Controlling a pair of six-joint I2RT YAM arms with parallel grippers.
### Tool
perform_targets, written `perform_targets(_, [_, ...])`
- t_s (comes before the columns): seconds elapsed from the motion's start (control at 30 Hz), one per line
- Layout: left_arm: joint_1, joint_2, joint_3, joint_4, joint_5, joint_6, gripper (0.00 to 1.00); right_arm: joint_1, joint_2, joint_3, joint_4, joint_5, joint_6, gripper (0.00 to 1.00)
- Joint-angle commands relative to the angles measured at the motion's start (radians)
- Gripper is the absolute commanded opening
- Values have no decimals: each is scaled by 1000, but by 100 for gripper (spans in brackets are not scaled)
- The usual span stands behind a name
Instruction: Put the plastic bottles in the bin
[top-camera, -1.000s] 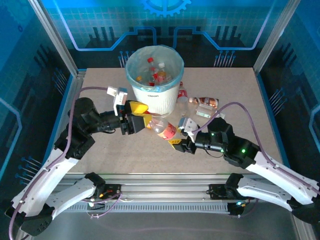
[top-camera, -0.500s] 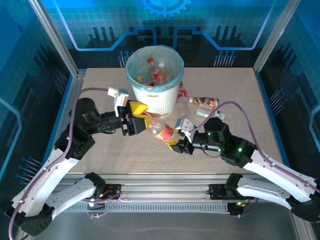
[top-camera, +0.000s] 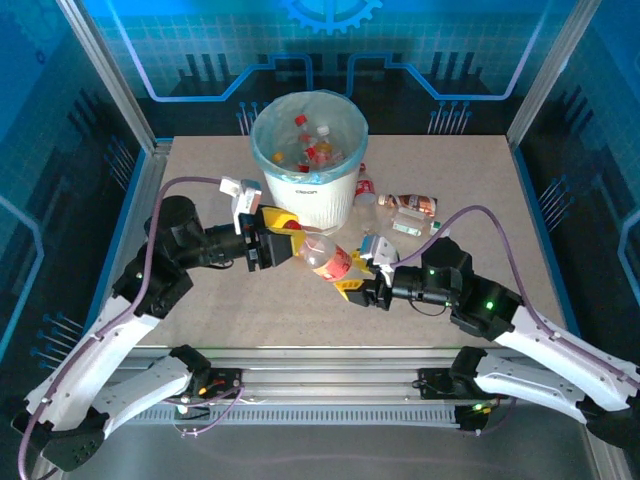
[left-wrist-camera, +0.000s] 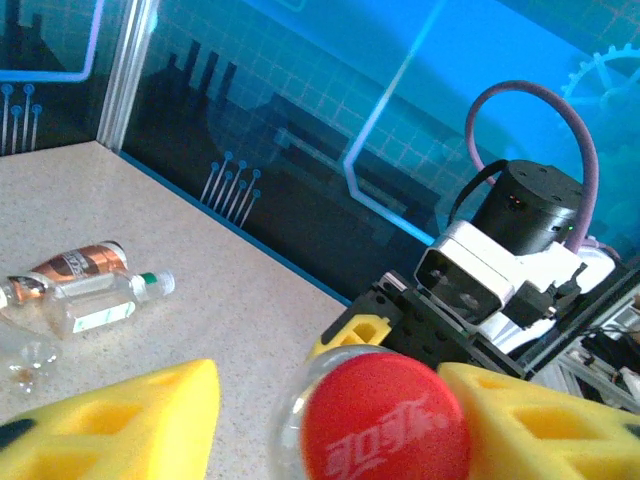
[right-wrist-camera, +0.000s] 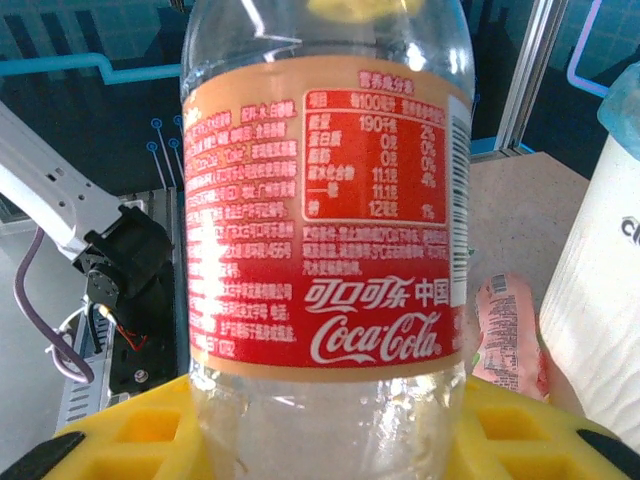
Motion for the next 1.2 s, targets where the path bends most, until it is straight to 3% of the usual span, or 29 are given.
perform_targets(0.0, [-9, 0, -10, 17, 39, -16, 49, 15, 6, -8, 68, -15, 12, 43])
perform_targets(0.07, [-9, -2, -10, 27, 37, -20, 39, 15, 18, -10, 65, -17, 11, 43])
perform_targets(0.23, [-8, -7, -13, 70, 8, -57, 27, 17, 24, -21, 67, -8, 20, 46])
perform_targets(0.37, [-8, -6, -9, 108, -70, -87, 0, 20, 16, -16, 59, 51, 25, 61])
perform_targets(0.5, [-8, 4, 35, 95, -201, -72, 0, 21, 12, 14, 13, 165, 37, 73])
perform_targets(0.73, [-7, 154, 325, -65, -484, 92, 0, 19, 2, 67, -104, 421, 1, 77])
perform_targets(0.87, [-4, 306, 507, -117, -642, 221, 0, 10, -14, 82, -111, 482, -53, 79])
perform_targets(1.17, [74, 700, 941, -178, -698, 354, 0, -93, -10, 133, -159, 495, -163, 81])
